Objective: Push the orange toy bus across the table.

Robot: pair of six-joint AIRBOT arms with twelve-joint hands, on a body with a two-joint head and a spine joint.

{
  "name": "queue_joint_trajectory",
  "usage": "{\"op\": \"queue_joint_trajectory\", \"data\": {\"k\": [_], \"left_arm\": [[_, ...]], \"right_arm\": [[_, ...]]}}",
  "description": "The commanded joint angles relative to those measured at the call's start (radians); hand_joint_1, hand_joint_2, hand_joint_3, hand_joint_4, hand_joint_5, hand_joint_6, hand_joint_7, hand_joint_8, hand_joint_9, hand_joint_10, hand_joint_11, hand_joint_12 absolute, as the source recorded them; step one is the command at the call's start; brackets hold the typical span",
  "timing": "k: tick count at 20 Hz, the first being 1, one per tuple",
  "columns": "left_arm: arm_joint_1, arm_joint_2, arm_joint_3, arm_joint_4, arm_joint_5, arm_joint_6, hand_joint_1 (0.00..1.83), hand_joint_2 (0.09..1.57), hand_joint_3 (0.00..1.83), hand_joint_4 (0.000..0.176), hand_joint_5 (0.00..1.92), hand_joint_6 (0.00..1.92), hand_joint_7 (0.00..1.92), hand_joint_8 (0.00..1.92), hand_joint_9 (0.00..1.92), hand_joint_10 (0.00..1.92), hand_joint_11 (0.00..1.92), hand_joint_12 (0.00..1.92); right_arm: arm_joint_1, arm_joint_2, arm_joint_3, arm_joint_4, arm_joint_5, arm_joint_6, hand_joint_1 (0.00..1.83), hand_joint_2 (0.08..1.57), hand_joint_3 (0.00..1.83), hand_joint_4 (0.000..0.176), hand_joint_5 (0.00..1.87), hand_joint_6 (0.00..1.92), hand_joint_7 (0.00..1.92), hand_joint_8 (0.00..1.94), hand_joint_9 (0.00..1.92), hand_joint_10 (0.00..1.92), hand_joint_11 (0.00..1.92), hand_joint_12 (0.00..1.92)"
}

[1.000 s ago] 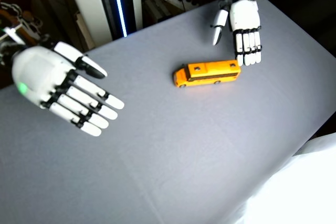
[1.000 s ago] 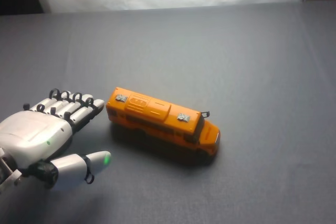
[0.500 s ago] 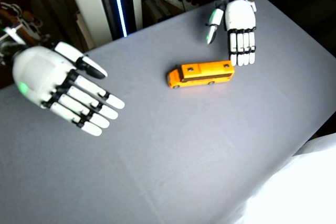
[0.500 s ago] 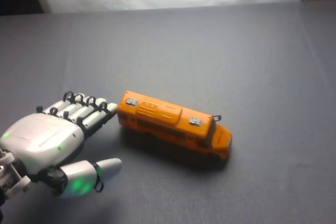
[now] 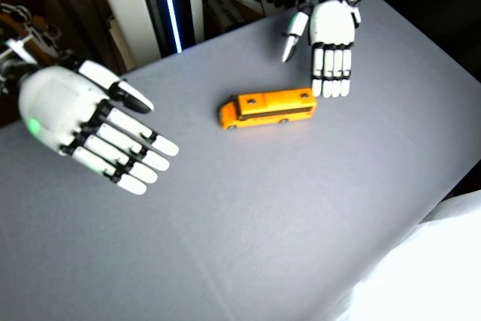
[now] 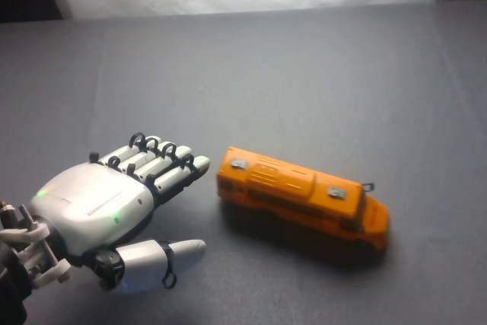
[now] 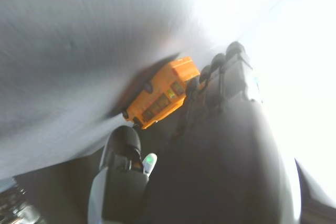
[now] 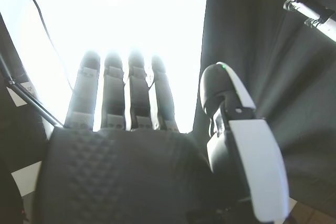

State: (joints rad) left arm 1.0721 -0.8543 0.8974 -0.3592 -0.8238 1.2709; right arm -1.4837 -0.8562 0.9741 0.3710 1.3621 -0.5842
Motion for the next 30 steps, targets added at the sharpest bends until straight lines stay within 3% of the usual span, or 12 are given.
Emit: {"op": "queue_joint_trajectory", "data": {"k": [1,2,3,6,11,12,13,14,16,21,23,30], "left_arm": [[-0.013,-0.007,-0.004,0.024,-0.109,0.002,0.0,1.28,0.0,0.013,0.02,0.01,0.0,0.0,0.0,0.0,0.0,0.0],[-0.013,-0.007,-0.002,0.016,-0.113,0.002,0.0,1.28,0.0,0.013,0.02,0.01,0.0,0.0,0.0,0.0,0.0,0.0],[-0.013,-0.004,0.001,0.001,-0.121,0.002,0.0,1.26,0.0,0.0,0.0,0.0,0.0,0.0,0.0,0.0,0.0,0.0],[-0.011,0.014,0.004,-0.053,-0.183,0.002,0.0,1.29,0.0,0.0,0.01,0.0,0.0,0.0,0.0,0.0,0.0,0.0],[0.03,0.072,-0.052,-0.107,-0.404,0.002,0.0,1.29,0.0,0.001,0.01,0.0,0.0,0.0,0.0,0.0,0.0,0.0],[0.037,0.081,-0.064,-0.107,-0.448,-0.003,0.0,1.29,0.0,0.041,0.01,0.0,0.0,0.0,0.0,0.0,0.0,0.0],[0.043,0.085,-0.068,-0.106,-0.479,-0.017,0.0,1.29,0.0,0.041,0.01,0.0,0.0,0.0,0.0,0.0,0.0,0.0],[0.06,0.09,-0.069,-0.097,-0.534,-0.074,0.0,1.35,0.02,0.0,0.03,0.01,0.0,0.0,0.0,0.0,0.0,0.0],[0.091,0.09,-0.067,-0.08,-0.623,-0.168,0.0,1.39,0.01,0.0,0.05,0.01,0.03,0.01,0.0,0.0,0.0,0.0],[0.139,0.09,-0.086,-0.03,-0.797,-0.268,0.0,1.37,0.0,0.0,0.02,0.0,0.0,0.0,0.0,0.0,0.03,0.01],[0.148,0.09,-0.093,-0.025,-0.848,-0.272,0.06,1.47,0.02,0.0,0.01,0.0,0.0,0.0,0.0,0.0,0.03,0.02],[0.167,0.094,-0.105,-0.021,-0.886,-0.272,0.17,1.48,0.0,0.001,0.08,0.01,0.02,0.0,0.0,0.0,0.0,0.0]], "right_arm": [[0.003,0.0,0.004,0.009,0.124,0.007,0.36,1.42,0.0,0.0,0.26,0.0,0.22,0.0,0.1,0.0,0.03,0.11],[0.001,0.0,0.004,0.009,0.124,0.008,0.36,1.42,0.0,0.0,0.26,0.0,0.22,0.0,0.1,0.0,0.03,0.11],[-0.001,0.0,0.003,0.009,0.124,0.009,0.36,1.42,0.0,0.0,0.26,0.0,0.22,0.0,0.1,0.0,0.03,0.11],[-0.005,0.0,0.003,0.011,0.124,0.012,0.33,1.42,0.0,0.0,0.25,0.0,0.22,0.0,0.1,0.0,0.04,0.12],[-0.005,0.0,0.002,0.019,0.154,0.02,0.27,1.41,0.0,0.008,0.25,0.0,0.22,0.0,0.11,0.0,0.05,0.13],[-0.005,0.0,0.0,0.025,0.186,0.025,0.21,1.41,0.0,0.031,0.24,0.0,0.2,0.0,0.1,0.0,0.04,0.12],[-0.005,0.001,-0.001,0.027,0.205,0.029,0.21,1.41,0.0,0.031,0.24,0.0,0.2,0.0,0.1,0.0,0.04,0.12],[-0.005,0.003,-0.001,0.029,0.236,0.037,0.3,1.41,0.0,0.041,0.26,0.01,0.2,0.0,0.12,0.01,0.07,0.14],[-0.005,0.007,-0.008,0.045,0.295,0.038,0.35,1.39,0.0,0.058,0.28,0.01,0.22,0.01,0.17,0.02,0.11,0.14],[-0.002,0.02,-0.03,0.089,0.401,0.038,0.4,1.43,0.01,0.0,0.24,0.0,0.22,0.0,0.18,0.0,0.12,0.14],[0.003,0.02,-0.028,0.079,0.401,0.038,0.44,1.44,0.0,0.0,0.24,0.0,0.24,0.0,0.21,0.01,0.18,0.17],[0.007,0.021,-0.029,0.061,0.401,0.038,0.4,1.47,0.01,0.0,0.25,0.01,0.24,0.01,0.22,0.01,0.2,0.17]]}}
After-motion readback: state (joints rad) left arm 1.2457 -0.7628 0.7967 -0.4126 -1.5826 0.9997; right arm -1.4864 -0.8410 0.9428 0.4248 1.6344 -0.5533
